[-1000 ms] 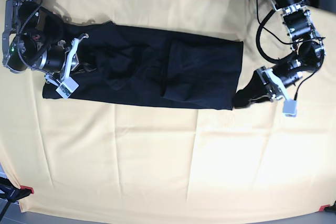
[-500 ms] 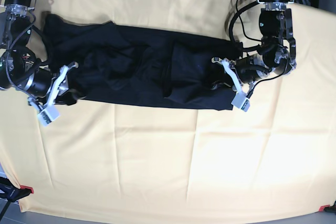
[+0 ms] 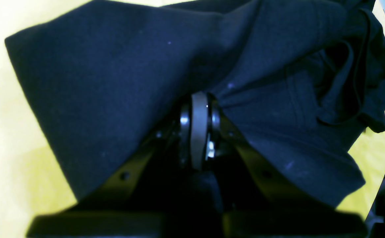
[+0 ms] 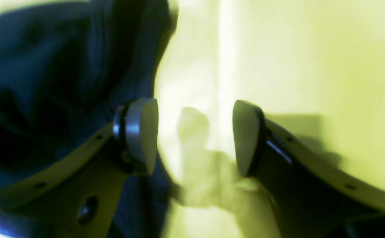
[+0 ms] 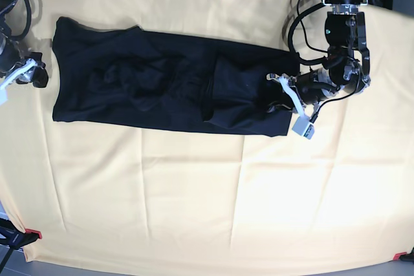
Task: Fold the T-shirt properly
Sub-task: 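Release the shirt and reposition both grippers at the folded strip's ends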
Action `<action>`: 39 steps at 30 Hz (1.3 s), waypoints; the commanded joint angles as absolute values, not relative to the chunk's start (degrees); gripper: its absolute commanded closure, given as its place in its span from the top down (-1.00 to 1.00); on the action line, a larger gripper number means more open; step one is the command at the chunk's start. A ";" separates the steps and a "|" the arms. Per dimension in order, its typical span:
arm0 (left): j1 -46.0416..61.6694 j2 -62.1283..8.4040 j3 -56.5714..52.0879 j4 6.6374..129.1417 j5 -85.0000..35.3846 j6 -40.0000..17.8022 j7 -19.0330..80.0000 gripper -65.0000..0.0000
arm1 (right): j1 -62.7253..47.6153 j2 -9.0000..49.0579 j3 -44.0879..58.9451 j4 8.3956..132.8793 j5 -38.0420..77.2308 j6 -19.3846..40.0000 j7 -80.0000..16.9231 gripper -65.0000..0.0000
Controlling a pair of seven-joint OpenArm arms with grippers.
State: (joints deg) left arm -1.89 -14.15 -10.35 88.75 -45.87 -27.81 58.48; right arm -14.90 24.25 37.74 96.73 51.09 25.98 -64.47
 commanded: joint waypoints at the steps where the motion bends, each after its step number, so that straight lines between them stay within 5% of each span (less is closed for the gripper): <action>1: -2.72 -14.57 -10.61 89.62 -46.68 -27.81 57.80 -1.00 | -14.57 24.32 38.81 96.20 53.36 27.09 -64.20 0.16; 39: -2.70 -14.59 -10.61 89.62 -47.46 -27.79 57.82 -1.00 | -9.50 14.59 26.41 89.27 71.61 38.92 -71.29 0.16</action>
